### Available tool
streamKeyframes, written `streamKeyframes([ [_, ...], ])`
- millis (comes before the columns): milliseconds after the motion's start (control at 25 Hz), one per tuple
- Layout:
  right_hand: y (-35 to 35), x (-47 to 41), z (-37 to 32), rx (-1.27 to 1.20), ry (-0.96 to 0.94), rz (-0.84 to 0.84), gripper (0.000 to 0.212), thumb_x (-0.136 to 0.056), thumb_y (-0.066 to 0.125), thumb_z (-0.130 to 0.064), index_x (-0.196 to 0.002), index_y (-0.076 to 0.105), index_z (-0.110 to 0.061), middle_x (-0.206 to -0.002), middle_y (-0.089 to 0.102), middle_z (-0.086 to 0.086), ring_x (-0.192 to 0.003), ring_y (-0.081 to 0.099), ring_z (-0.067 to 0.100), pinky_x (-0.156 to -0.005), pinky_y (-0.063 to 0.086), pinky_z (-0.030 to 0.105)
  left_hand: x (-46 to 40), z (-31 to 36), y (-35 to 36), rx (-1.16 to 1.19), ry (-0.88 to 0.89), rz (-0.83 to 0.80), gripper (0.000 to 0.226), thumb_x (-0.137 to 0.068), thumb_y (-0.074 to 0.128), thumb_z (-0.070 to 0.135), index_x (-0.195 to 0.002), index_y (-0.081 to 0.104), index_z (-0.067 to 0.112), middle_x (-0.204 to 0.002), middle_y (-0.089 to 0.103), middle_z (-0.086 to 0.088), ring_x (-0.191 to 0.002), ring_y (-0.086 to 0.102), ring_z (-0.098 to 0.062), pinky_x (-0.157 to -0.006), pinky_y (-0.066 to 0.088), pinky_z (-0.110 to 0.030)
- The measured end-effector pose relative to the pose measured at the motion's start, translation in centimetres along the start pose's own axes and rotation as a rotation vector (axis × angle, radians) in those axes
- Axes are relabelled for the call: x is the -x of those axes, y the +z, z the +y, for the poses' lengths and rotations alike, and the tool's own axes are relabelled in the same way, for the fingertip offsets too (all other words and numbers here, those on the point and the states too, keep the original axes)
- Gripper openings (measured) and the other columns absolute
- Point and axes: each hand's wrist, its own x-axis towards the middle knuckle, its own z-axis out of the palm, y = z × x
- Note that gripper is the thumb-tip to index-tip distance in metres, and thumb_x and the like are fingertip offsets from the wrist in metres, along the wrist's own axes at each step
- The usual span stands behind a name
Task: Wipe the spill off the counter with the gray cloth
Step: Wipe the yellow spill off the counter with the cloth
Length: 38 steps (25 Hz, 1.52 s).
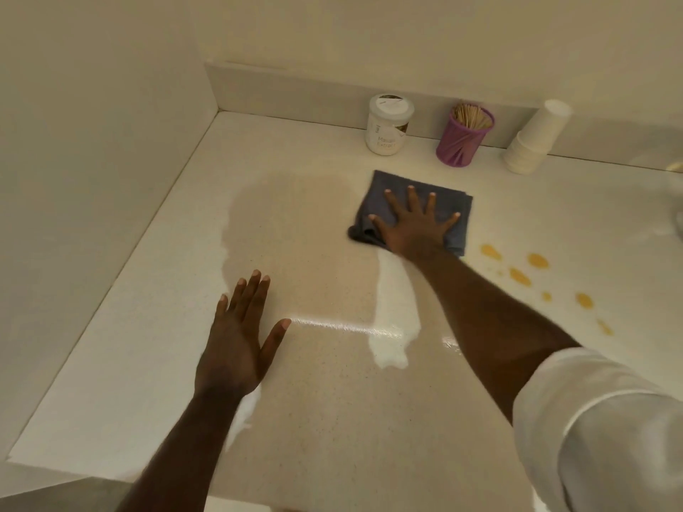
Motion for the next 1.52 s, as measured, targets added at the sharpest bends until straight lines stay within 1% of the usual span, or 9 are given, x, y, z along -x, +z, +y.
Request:
streamKeyframes([
  [160,-0.2,3.3,5.7,-0.015,0.124,0.073,0.079,-0.079,0.015,-0.085,-0.149,0.005,-0.05,-0.165,0.003,-0.003,-0.15,-0.002,0.037,-0.104,-0.003,0.08,-0.1,-0.1,0.0,-0.009,-0.006,-0.007,0.074,-0.092,0.02,0.064,-0.153,0.008,0.024,-0.16,0.006,0.006,-0.148,0.002,-0.012,-0.12,0.004,-0.036],
  [280,1.9,7.6,5.2,-0.011,0.177,0.121,0.081,-0.077,0.013,-0.084,-0.149,0.004,-0.049,-0.165,0.002,-0.001,-0.15,-0.001,0.038,-0.103,-0.003,0.08,-0.1,-0.1,0.2,-0.017,-0.004,-0.011,0.075,-0.091,0.019,0.065,-0.153,0.008,0.025,-0.16,0.005,0.007,-0.148,0.001,-0.012,-0.12,0.004,-0.037],
  [520,2.5,7.6,-1.9,0.014,-0.038,0.02,0.08,-0.079,0.018,-0.085,-0.149,0.002,-0.05,-0.165,-0.004,-0.005,-0.149,-0.011,0.035,-0.102,-0.013,0.079,-0.1,-0.2,0.4,-0.028,0.003,-0.003,0.077,-0.09,0.02,0.065,-0.152,0.01,0.022,-0.159,0.007,0.005,-0.147,0.003,-0.014,-0.12,0.005,-0.039],
  [680,0.1,5.9,5.8,-0.015,0.085,0.036,0.081,-0.078,0.017,-0.086,-0.149,0.001,-0.05,-0.165,-0.002,-0.007,-0.15,-0.004,0.035,-0.105,-0.004,0.078,0.1,-0.3,0.4,-0.054,-0.001,0.004,0.075,-0.09,0.019,0.065,-0.153,0.009,0.024,-0.16,0.006,0.007,-0.148,0.002,-0.012,-0.12,0.004,-0.037],
  [840,0.2,10.9,11.6,-0.004,0.224,0.118,0.084,-0.075,0.008,-0.087,-0.149,0.003,-0.049,-0.165,0.005,-0.002,-0.15,0.002,0.037,-0.105,0.002,0.08,-0.1,-0.2,0.3,-0.061,-0.005,-0.013,0.072,-0.092,0.018,0.06,-0.152,0.008,0.022,-0.161,0.006,0.003,-0.147,-0.001,-0.011,-0.119,0.001,-0.035],
  [1080,4.8,15.5,1.8,0.002,0.004,0.101,0.084,-0.073,0.008,-0.089,-0.148,0.006,-0.051,-0.165,0.004,-0.004,-0.15,-0.005,0.036,-0.099,-0.021,0.074,-0.1,-0.2,0.6,-0.058,0.021,0.035,0.07,-0.093,0.021,0.059,-0.152,0.013,0.022,-0.161,0.014,-0.001,-0.147,0.006,-0.015,-0.119,0.003,-0.038],
  [1200,2.6,11.7,2.0,-0.002,-0.037,0.045,0.082,-0.075,0.016,-0.087,-0.149,0.007,-0.051,-0.165,0.001,-0.007,-0.15,-0.006,0.032,-0.104,-0.013,0.077,0.5,-0.1,0.6,-0.04,0.033,0.086,0.068,-0.094,0.025,0.057,-0.151,0.019,0.021,-0.161,0.018,-0.003,-0.148,0.011,-0.018,-0.12,0.006,-0.04],
  [1320,0.8,10.3,7.3,-0.018,0.075,0.065,0.08,-0.078,0.017,-0.086,-0.149,0.003,-0.05,-0.165,0.001,-0.007,-0.151,-0.003,0.033,-0.105,-0.006,0.079,0.6,0.0,0.6,-0.048,0.039,0.115,0.067,-0.094,0.027,0.055,-0.15,0.023,0.018,-0.16,0.021,-0.006,-0.148,0.015,-0.021,-0.12,0.009,-0.042],
  [1520,2.4,18.3,11.8,0.028,0.19,0.162,0.08,-0.079,0.013,-0.084,-0.15,0.004,-0.048,-0.165,0.004,-0.002,-0.15,0.002,0.036,-0.104,0.002,0.08,-0.1,-0.5,0.9,-0.078,0.051,0.099,0.068,-0.094,0.024,0.058,-0.149,0.023,0.018,-0.16,0.021,-0.006,-0.147,0.017,-0.024,-0.118,0.009,-0.042],
])
